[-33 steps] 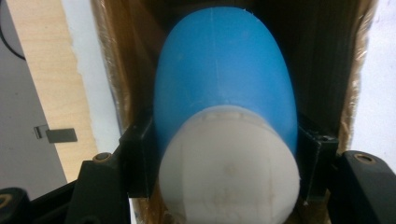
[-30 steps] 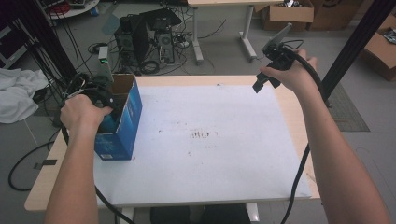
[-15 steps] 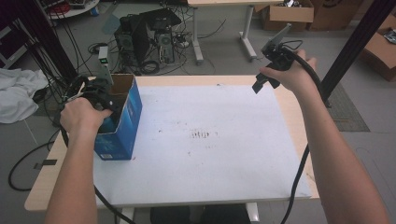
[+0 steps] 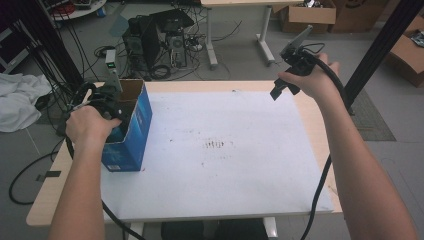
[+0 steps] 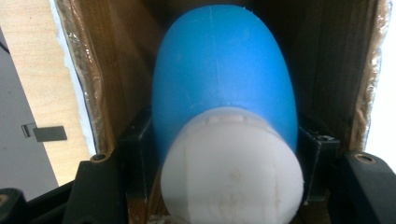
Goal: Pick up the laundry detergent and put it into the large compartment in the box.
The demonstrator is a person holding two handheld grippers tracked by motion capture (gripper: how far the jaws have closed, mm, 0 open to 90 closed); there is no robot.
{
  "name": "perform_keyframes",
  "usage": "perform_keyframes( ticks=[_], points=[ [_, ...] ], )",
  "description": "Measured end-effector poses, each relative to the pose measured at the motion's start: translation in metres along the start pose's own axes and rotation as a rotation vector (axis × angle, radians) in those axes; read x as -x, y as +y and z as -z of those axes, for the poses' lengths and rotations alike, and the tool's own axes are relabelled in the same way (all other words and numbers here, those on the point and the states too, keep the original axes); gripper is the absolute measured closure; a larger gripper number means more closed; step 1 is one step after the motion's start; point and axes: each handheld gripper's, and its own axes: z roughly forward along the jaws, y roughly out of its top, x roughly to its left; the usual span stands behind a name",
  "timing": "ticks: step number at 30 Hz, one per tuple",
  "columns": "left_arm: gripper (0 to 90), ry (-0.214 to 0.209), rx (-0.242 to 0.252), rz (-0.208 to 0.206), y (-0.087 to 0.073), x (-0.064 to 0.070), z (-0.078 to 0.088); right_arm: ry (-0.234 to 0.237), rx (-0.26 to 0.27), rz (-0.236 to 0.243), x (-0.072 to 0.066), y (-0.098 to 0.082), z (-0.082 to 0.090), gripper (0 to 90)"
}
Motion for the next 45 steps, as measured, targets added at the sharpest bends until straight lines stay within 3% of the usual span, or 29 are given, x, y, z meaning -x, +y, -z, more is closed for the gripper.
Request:
perform_keyframes(
  ticks=[26, 34, 39, 45],
  points=[
    [36.3, -0.02, -0.006, 0.01, 0.0, 0.0, -0.001, 0.005, 0.007, -0.005, 0.003, -0.003, 0.001, 17.2],
    [27.0, -0.011, -0.003, 0.006, -0.002, 0.0, 0.003, 0.008, 0.007, -0.009, 0.004, -0.004, 0.001, 17.2],
    [21.9, 0.023, 0.011, -0.005, -0.005, 0.002, 0.017, 0.006, 0.005, -0.006, 0.003, -0.003, 0.0, 17.2],
    [20.5, 0.033, 0.039, -0.017, -0.009, 0.004, 0.037, 0.008, 0.004, -0.007, 0.001, -0.002, 0.0, 17.2]
  ],
)
